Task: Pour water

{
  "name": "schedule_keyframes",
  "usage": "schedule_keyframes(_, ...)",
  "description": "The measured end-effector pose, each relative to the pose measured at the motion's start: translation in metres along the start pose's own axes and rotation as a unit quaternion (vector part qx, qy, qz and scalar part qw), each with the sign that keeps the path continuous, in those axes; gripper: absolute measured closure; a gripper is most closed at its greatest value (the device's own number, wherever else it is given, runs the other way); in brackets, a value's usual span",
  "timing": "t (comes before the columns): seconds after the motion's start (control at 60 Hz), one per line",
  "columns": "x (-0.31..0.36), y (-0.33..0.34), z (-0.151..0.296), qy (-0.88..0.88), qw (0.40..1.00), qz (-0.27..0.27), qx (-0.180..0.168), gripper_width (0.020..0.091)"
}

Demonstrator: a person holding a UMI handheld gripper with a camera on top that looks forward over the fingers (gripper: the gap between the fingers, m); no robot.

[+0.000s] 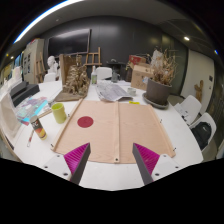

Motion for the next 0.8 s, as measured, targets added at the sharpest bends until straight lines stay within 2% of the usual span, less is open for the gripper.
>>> schedule_keyframes(0.083, 0.014, -0.001, -0.004, 0.001, 1.0, 0.017, 0.004, 0.0236)
schedule_keyframes(0.233, 0.074, -0.002, -0.021, -0.004, 0.998, 0.051, 0.026, 0.0238)
schedule_keyframes(0.317, 0.112, 0.0, -0.03, 0.009, 0.997, 0.076, 0.025, 0.0247)
schedule_keyframes(0.567, 0.244, -0.018, -0.059, 0.043, 0.989, 0.138, -0.006, 0.0245)
schedule_keyframes(0.683, 0.29, -0.05, -0.065, 0.055, 0.988, 0.144, -0.032, 0.0243)
schedule_keyframes(0.8, 0.322, -0.09, -0.071, 0.04, 0.988, 0.142, -0.041, 0.0247)
Point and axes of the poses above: the point between the fingertips, and its own axes, seen from behind it with the camera up: x to the left, z up, y backward, against the way the camera looks, the point moved 10 cm from there along y, backward, against the way the camera looks, and after that the axes turned 13 degrees about -y, right-handed, at the moved point
